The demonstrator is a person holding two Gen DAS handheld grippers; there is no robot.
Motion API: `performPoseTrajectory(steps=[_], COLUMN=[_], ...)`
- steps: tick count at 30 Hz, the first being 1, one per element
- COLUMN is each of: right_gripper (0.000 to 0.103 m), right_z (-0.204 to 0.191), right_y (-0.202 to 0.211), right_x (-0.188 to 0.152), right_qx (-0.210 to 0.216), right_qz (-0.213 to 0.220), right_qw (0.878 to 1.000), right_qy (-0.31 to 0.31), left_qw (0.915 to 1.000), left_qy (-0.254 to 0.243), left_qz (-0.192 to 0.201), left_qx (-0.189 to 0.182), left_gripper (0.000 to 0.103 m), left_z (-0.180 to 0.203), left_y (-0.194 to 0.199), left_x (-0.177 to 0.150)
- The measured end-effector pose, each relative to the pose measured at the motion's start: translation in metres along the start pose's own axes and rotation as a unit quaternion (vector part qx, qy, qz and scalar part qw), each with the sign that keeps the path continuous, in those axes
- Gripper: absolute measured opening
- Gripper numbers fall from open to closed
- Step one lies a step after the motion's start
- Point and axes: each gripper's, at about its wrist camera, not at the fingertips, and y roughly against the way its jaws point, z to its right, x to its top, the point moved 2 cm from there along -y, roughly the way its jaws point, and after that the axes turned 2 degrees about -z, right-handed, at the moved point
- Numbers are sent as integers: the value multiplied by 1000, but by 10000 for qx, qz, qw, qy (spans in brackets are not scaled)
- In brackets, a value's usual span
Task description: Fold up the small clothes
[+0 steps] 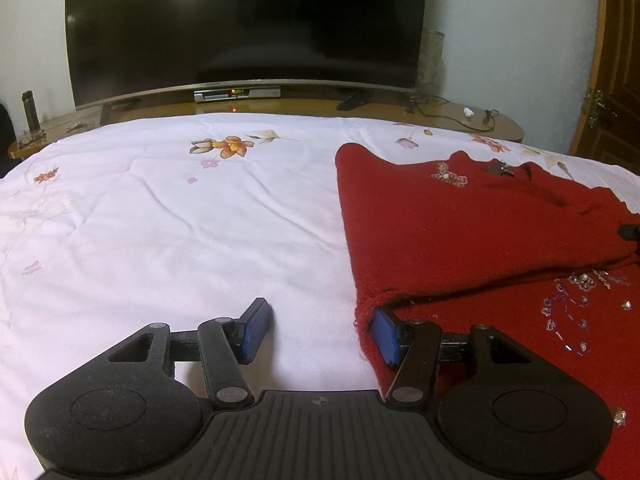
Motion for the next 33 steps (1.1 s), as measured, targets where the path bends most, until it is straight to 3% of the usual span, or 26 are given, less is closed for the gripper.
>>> performPoseTrajectory(steps=[6, 7, 10, 16, 20, 23, 28, 30, 33], right_gripper=[6, 6, 6, 16, 22, 21, 20, 19, 18], right_z=[-4, -2, 8, 4, 8, 9, 6, 1, -4], right_y=[22, 18, -8, -3, 14, 33, 36, 28, 17], right_x=[11, 11, 1, 4, 6, 10, 22, 22, 18], right_qx=[284, 238, -88, -113, -272, -309, -220, -227, -224], right_qz=[539, 515, -113, -149, 102, 467, 640, 559, 455], right_qw=[9981, 9984, 9999, 9995, 9990, 9971, 9956, 9955, 9954], right_qy=[96, 83, 25, 265, 335, 519, 654, 728, 819], left_qw=[10000, 10000, 10000, 10000, 9996, 9988, 9947, 9927, 9949], left_qy=[-8, -7, -16, -34, 91, 177, 284, 430, 366], left_qz=[7, 3, -33, -68, -127, 187, 743, 737, 542], left_qx=[12, 10, 8, 24, -224, -406, -655, -857, -769], left_gripper=[55, 55, 55, 56, 58, 59, 58, 58, 58], left_z=[-1, -1, -1, 1, -12, -23, -17, -13, -5], left_y=[0, 0, -1, -1, 9, 27, 25, 11, -22], left_x=[0, 1, 2, 4, 7, 10, 44, 57, 72])
